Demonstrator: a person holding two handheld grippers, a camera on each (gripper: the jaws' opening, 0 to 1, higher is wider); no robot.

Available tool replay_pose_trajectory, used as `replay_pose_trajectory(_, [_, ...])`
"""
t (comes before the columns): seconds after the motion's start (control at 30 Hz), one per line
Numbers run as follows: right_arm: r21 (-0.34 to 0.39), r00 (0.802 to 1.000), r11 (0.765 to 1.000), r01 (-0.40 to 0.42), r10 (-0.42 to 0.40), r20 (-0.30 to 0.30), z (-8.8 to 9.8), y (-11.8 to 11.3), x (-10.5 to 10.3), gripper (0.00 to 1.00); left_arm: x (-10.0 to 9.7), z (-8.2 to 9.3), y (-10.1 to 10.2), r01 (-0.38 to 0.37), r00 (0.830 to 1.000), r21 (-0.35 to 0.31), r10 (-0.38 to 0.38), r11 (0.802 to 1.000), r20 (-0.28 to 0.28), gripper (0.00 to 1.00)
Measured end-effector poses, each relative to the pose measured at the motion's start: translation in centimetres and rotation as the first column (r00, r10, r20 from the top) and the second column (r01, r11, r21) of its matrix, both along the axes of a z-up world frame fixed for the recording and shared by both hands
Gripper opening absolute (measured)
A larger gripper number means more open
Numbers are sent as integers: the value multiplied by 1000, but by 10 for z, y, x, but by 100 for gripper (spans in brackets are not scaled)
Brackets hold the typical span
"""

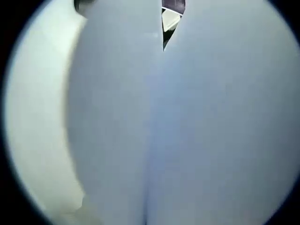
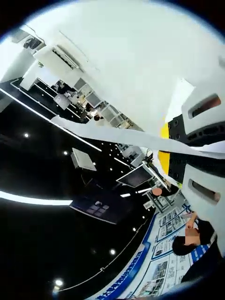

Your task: Organize the stack of printing papers by aligning and flattening the scattered papers on the table

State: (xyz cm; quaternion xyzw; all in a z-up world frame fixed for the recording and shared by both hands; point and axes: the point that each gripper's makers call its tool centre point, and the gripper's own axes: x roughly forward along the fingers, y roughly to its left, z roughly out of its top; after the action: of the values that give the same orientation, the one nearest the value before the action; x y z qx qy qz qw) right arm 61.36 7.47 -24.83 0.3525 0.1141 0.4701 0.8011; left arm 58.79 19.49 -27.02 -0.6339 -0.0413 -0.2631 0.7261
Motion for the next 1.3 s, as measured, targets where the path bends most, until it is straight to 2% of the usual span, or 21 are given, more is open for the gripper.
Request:
replay_pose_trajectory(0.23, [-10,1000,1000,-15,15,6,1,6,-3,0,0,0,0,-2,1000,-3,2,1000,-3,22])
replay_pose_trajectory(0.4, [13,999,1000,-28,28,25,12,6,-6,0,0,0,0,0,1000,-3,0,1000,-3,22])
replay_pose_trajectory(0.7, [22,995,996,-89,88,42,19,26,-22,0,0,0,1,-2,1000,-4,2,1000,-4,24])
replay_pose_trajectory(1.13, [24,993,992,-121,121,-7,4,45,-35,0,0,1,1,-2,1000,-5,2,1000,1,24])
replay_pose_trajectory(1.2, [14,998,998,-56,57,-14,-1,42,-30,0,0,1,1,-2,1000,-5,2,1000,1,24])
replay_pose_trajectory(1.3, [10,998,999,-50,51,-29,-7,45,-34,0,0,0,1,-3,1000,-4,3,1000,0,25])
